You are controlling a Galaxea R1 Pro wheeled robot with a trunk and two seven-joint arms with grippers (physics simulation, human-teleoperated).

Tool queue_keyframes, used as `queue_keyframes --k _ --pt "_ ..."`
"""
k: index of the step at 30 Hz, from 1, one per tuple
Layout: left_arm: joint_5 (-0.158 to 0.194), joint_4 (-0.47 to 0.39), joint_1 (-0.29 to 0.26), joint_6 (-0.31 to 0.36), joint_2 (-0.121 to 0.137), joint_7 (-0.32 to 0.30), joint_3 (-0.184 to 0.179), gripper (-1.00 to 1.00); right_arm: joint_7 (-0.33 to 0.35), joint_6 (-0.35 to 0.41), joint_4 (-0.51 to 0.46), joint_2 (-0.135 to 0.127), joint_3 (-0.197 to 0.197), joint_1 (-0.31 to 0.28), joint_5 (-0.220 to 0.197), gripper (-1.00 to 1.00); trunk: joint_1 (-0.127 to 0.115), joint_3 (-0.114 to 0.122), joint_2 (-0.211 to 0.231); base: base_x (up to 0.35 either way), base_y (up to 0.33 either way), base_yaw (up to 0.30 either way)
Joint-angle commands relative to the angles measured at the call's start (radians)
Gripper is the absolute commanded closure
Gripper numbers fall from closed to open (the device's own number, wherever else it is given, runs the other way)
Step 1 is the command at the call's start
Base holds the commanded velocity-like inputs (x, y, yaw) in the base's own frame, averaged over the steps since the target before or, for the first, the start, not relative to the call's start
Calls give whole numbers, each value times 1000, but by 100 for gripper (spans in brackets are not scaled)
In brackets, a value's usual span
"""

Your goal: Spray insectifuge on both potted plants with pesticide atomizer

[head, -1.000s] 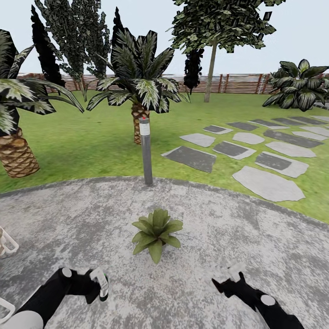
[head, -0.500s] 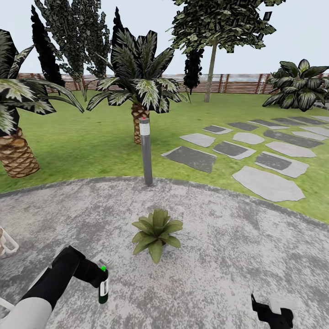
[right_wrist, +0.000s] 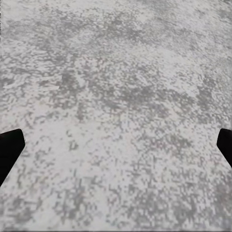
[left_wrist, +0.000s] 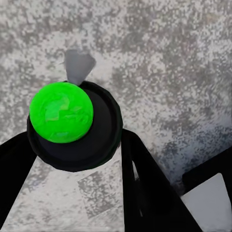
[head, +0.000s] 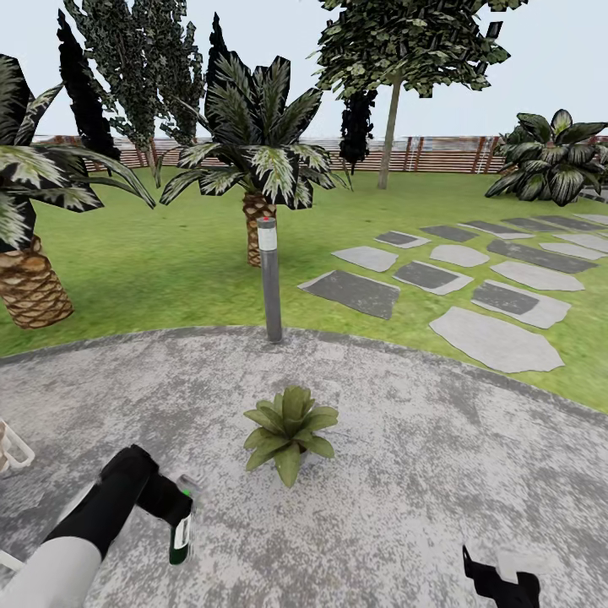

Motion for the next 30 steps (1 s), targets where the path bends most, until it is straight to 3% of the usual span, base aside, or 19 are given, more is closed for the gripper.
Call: queue_keyframes --k 1,4,5,7,11,15,22,30 --pt "-34 1 -12 27 -2 -28 2 100 -2 -4 5 2 -7 -1 10 -100 0 -1 0 0 0 0" --pt "-99 0 -28 51 -1 -134 -7 100 -2 -4 18 11 -7 -1 12 -100 0 -1 0 0 0 0" --pt "-136 -3 -36 56 0 -196 -26 100 -2 -4 20 13 -7 -1 13 -100 0 -1 0 0 0 0" --pt "-194 -5 -53 60 1 -263 -59 100 -2 -4 22 14 -7 -1 13 -100 0 -1 0 0 0 0" --pt "-303 -6 -81 63 2 -354 -85 100 -2 -3 23 15 -7 -1 12 -100 0 -1 0 0 0 0" --pt "-385 -8 -107 65 -1 -407 -90 100 -2 -3 25 15 -7 -1 12 -100 0 -1 0 53 13 0" --pt "-424 -7 -135 66 -13 -414 -96 100 -1 -3 24 15 -7 -1 12 -100 0 -1 0 287 89 0" --pt "-431 -5 -133 69 -18 -416 -155 100 -1 -4 22 15 -7 -1 15 -100 0 -1 0 322 102 -24"
